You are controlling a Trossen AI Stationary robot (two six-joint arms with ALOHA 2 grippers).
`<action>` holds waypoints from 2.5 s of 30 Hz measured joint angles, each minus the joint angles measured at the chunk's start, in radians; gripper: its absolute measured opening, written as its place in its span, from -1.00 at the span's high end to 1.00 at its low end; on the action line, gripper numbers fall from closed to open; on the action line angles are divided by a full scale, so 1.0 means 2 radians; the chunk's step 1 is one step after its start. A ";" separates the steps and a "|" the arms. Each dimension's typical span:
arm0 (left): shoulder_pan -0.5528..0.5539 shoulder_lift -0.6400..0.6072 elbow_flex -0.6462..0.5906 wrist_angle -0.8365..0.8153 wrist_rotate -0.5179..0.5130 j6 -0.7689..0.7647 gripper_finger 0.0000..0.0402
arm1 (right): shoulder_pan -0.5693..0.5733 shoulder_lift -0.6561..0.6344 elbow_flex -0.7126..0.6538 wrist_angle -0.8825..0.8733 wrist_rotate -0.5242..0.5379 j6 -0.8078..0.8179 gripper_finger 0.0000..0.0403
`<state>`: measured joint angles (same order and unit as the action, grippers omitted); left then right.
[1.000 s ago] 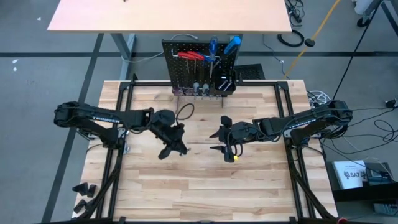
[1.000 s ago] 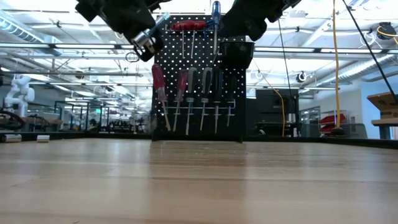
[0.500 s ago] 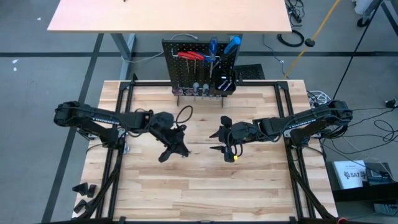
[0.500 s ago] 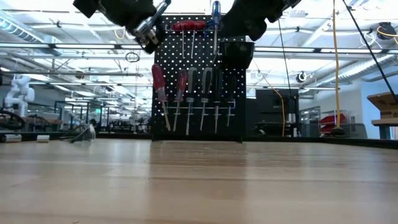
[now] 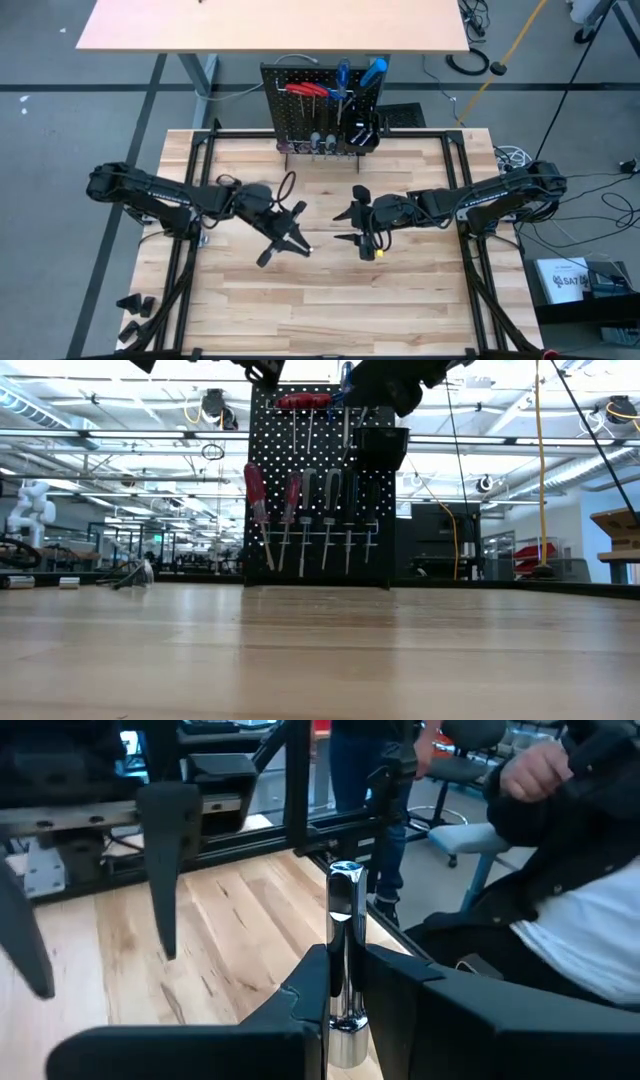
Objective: Hang tools onto peg board
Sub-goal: Put the extension bar into the black bin on the peg board
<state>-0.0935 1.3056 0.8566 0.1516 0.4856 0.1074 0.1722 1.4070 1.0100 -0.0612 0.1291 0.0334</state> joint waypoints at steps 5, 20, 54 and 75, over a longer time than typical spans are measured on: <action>-0.010 0.000 0.000 0.000 -0.013 0.007 0.79 | 0.000 0.015 0.000 0.015 0.000 0.000 -0.02; -0.014 0.000 0.000 -0.002 -0.015 0.006 0.79 | -0.002 0.055 0.000 0.051 0.000 -0.010 -0.02; -0.043 0.058 0.001 0.053 -0.075 0.007 0.79 | 0.007 0.054 0.000 0.141 -0.080 -0.036 -0.02; -0.043 0.073 0.000 0.079 -0.070 0.017 0.79 | 0.041 0.054 0.000 0.178 -0.077 -0.107 -0.02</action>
<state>-0.1791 1.4516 0.8574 0.3097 0.3462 0.1406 0.2543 1.5146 1.0103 0.2944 -0.0249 -0.1809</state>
